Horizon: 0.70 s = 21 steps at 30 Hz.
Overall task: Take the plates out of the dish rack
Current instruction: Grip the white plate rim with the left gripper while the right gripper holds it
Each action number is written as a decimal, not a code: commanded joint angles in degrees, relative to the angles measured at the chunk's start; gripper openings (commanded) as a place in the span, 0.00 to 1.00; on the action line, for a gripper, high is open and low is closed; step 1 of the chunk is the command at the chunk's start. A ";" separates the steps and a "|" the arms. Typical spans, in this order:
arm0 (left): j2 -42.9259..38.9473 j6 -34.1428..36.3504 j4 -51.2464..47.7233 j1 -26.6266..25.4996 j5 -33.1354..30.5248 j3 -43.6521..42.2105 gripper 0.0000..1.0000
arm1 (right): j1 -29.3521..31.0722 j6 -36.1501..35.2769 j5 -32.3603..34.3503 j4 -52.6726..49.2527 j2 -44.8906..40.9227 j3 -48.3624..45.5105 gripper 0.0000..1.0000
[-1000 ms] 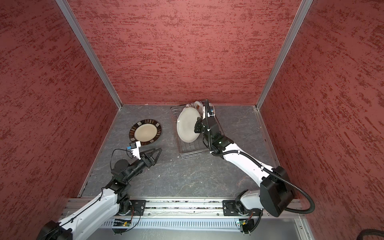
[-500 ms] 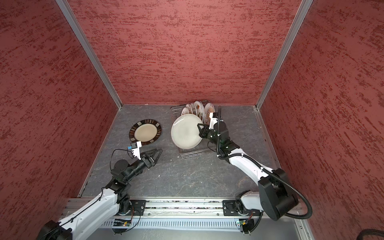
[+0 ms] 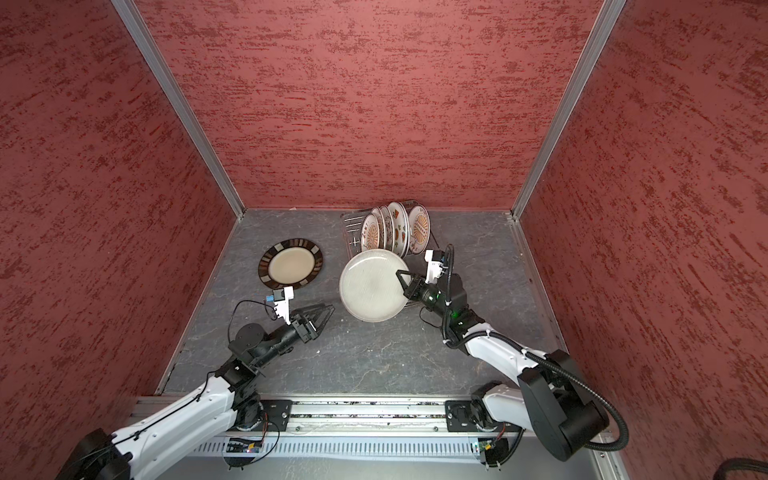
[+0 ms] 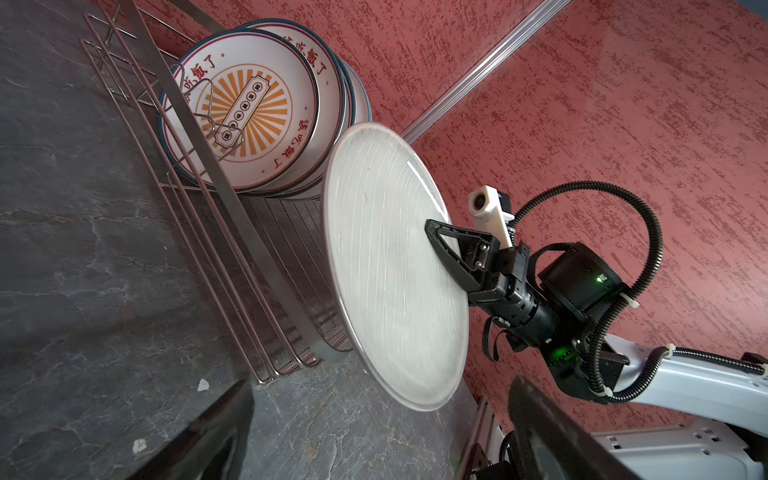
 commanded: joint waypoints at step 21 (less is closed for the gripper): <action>11.83 -1.40 -1.01 -10.98 -14.62 9.83 0.48 | 0.30 6.84 -11.26 31.21 4.90 -4.49 0.00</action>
